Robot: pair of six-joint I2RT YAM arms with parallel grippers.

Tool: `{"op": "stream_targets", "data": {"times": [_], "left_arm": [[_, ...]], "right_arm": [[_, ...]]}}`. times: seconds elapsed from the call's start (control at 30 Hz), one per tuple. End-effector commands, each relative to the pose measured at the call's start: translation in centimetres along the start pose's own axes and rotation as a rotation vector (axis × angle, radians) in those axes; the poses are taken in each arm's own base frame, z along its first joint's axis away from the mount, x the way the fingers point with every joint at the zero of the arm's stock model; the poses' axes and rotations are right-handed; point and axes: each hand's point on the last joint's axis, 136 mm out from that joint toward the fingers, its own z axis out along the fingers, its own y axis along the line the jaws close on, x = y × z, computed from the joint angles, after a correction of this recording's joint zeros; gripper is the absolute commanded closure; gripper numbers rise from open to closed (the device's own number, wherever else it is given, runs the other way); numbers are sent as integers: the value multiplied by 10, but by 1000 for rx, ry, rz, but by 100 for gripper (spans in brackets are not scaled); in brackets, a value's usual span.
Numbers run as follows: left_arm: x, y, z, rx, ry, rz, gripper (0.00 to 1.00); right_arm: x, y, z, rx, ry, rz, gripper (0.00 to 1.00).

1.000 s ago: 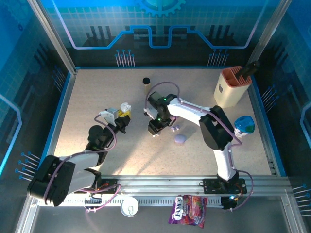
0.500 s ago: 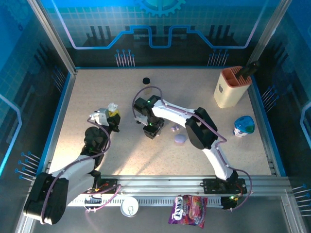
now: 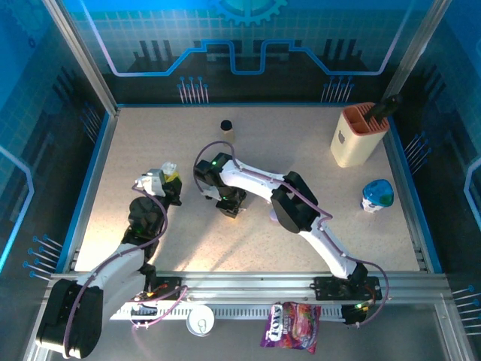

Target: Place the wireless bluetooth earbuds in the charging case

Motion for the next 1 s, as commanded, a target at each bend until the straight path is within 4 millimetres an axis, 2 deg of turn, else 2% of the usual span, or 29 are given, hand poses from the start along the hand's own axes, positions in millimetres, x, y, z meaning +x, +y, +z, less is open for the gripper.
{"op": "stream_targets", "data": {"times": [0.0,0.27,0.4,0.57,0.77,0.97], "left_arm": [[-2,3,-2,-7,-12,-10,88],[-1,1,-1,5,-9,-7,88],[-1,-2,0,20,-6,-3,88],[-1,-4,1,31,0,-3,88],[-1,-6,2,42,2,9,88],[0,-12,5,78,19,13,88]], "right_arm": [[9,2,7,14,70,-36,62],[7,3,12,6,82,-35,71],[7,0,10,22,71,-22,79],[5,-5,-1,19,25,17,80],[-3,-8,-29,-97,-147,101,81],[-2,-30,-83,-219,-434,236,81]]}}
